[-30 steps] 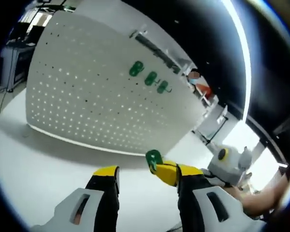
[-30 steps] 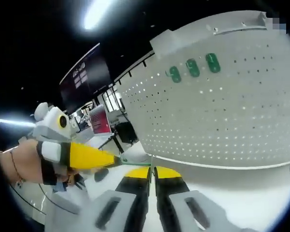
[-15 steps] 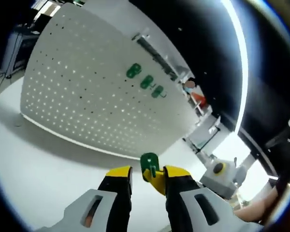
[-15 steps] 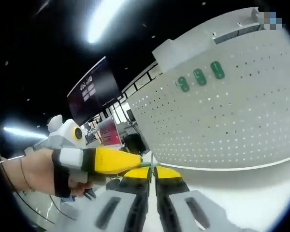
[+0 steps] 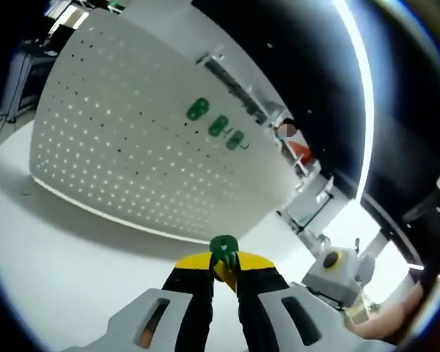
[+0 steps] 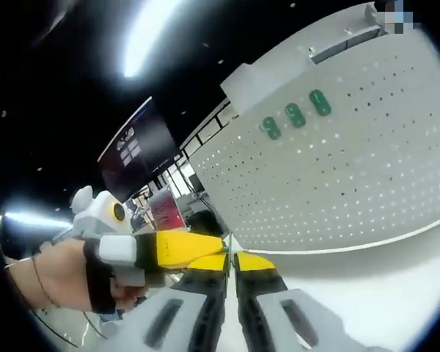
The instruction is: Insert the hook assembly into the mounting plate slot until the hook locks in place.
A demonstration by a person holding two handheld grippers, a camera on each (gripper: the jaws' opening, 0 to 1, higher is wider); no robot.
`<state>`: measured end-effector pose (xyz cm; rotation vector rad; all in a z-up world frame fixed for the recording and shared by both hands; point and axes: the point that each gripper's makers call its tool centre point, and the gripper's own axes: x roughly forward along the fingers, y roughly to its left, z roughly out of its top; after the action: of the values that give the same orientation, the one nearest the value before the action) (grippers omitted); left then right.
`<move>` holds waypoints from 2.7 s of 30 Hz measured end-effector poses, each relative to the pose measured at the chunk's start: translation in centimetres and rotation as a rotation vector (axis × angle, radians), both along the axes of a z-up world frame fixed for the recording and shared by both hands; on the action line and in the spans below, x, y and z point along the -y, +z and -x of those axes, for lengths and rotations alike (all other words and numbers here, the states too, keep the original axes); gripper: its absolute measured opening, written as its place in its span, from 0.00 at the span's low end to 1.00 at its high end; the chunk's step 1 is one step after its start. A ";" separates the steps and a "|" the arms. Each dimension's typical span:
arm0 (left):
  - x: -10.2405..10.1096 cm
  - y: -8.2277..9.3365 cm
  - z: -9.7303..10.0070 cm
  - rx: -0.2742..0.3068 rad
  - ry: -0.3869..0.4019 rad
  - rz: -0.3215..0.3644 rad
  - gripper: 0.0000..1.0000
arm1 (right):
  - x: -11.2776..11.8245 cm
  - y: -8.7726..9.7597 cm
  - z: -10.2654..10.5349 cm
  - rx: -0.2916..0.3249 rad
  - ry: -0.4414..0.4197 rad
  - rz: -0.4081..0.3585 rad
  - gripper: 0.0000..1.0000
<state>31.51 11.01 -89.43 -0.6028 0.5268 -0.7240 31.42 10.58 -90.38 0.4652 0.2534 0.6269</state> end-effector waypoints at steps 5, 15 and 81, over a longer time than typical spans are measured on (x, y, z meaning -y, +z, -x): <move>0.0 0.0 0.1 -0.004 -0.003 0.003 0.07 | 0.0 -0.1 0.1 -0.002 -0.002 0.003 0.00; -0.2 0.0 0.3 -0.006 -0.008 0.007 0.03 | 0.0 0.0 0.2 0.027 -0.003 0.041 0.01; -4.3 7.5 -7.3 0.434 0.295 -0.390 0.01 | 9.5 -2.8 5.5 -0.068 -0.010 0.358 0.19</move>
<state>38.81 15.35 -81.95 -0.1419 0.1599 -0.4351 25.93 1.05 -93.16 0.1435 0.4189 0.5425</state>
